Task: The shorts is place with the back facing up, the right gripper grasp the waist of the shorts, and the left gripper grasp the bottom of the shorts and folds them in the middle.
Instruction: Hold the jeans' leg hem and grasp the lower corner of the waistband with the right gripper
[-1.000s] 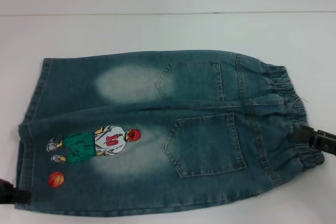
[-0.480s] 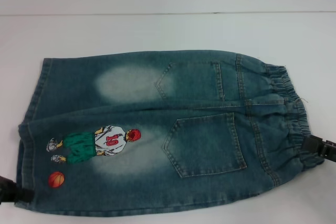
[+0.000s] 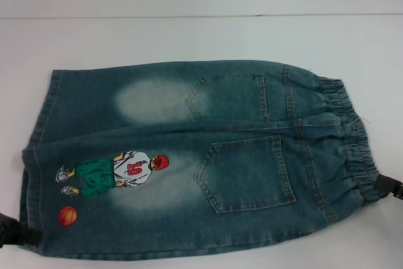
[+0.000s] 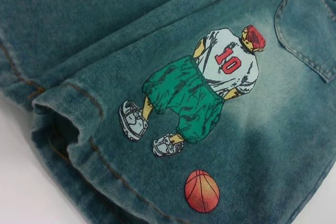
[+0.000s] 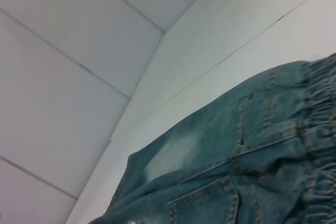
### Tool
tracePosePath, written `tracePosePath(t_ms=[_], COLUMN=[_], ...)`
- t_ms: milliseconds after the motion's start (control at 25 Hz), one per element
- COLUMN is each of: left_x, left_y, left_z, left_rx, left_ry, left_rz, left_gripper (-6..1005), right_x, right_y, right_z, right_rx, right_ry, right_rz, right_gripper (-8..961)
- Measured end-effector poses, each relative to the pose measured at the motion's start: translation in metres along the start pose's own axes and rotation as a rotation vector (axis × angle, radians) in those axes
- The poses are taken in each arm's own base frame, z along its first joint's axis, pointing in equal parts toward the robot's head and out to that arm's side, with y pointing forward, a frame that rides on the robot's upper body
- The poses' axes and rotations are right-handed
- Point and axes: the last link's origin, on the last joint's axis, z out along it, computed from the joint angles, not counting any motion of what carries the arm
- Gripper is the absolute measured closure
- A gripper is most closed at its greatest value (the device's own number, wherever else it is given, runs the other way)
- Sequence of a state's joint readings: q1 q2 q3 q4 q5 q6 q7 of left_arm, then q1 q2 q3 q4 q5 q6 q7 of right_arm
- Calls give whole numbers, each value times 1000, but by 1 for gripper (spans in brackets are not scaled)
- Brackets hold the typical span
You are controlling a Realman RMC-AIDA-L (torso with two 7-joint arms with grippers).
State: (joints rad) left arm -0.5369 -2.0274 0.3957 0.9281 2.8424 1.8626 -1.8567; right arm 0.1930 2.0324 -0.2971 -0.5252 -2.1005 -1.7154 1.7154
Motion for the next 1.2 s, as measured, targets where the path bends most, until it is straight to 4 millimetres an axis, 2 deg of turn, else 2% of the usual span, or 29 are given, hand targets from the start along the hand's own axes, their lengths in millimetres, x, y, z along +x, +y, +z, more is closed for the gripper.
tracePosePath(t_ms=[720, 1200], left_x=[5, 11], left_y=[0, 0], left_z=[2, 3], left_rx=[-7, -6], left_ry=[10, 13], left_rz=[7, 19], left_gripper=[905, 909], right_x=[6, 1], right_y=[-12, -13], right_z=[-16, -14], right_rx=[87, 80], right_ry=[-36, -44], right_rz=[57, 89], right_gripper=[42, 42])
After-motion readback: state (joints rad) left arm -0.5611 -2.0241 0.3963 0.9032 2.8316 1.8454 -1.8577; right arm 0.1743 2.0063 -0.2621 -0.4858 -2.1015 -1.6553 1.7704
